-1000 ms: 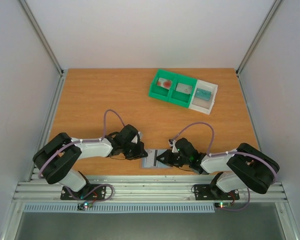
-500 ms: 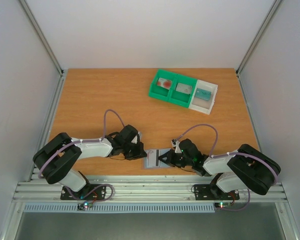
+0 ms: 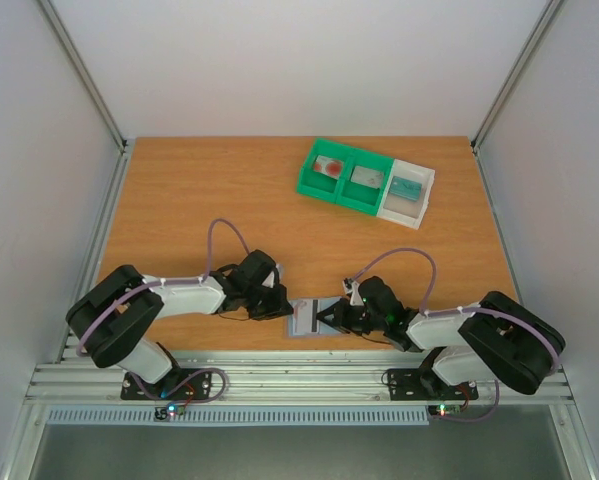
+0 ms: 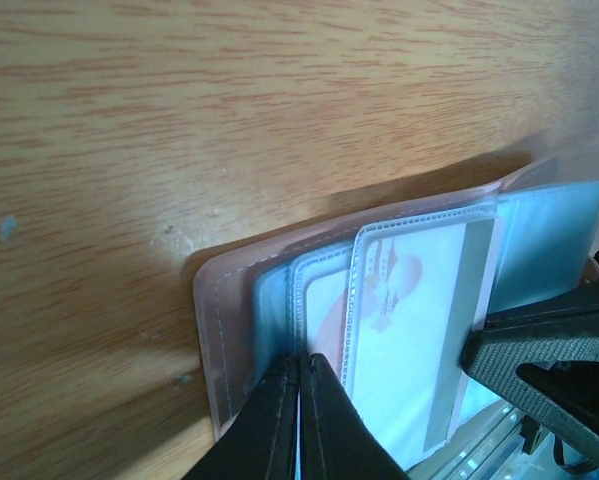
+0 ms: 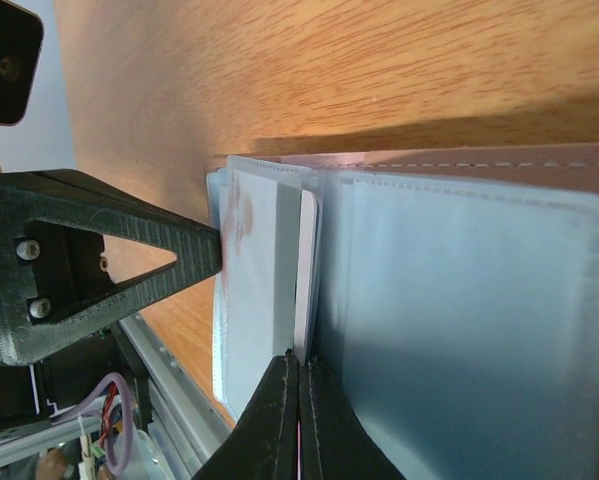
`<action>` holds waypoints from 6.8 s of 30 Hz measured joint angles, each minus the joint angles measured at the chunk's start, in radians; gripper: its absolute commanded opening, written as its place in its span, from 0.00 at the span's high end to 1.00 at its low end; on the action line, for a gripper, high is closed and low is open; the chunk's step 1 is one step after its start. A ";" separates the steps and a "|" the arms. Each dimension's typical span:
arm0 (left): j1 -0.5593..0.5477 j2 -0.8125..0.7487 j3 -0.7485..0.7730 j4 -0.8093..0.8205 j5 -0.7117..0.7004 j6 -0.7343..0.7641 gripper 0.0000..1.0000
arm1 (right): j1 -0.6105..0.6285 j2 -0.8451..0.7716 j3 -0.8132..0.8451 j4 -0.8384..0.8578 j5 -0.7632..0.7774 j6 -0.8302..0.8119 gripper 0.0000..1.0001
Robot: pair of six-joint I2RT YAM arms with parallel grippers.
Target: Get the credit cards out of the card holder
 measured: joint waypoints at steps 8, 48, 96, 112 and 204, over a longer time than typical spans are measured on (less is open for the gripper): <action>-0.003 0.014 0.013 -0.002 0.003 0.011 0.95 | 0.000 -0.145 0.068 -0.266 0.026 -0.034 0.99; -0.045 -0.017 0.028 -0.078 0.024 0.002 0.79 | -0.007 -0.120 0.116 -0.411 0.056 -0.121 0.99; -0.061 0.058 0.084 -0.037 -0.014 0.055 0.86 | -0.019 -0.435 0.161 -0.803 0.133 -0.179 0.99; -0.067 -0.122 0.096 -0.137 -0.069 0.116 0.70 | -0.019 -0.605 0.464 -1.234 0.230 -0.074 0.99; 0.069 -0.295 0.080 0.427 0.345 -0.006 1.00 | -0.023 -0.914 0.488 -1.133 0.232 -0.070 0.51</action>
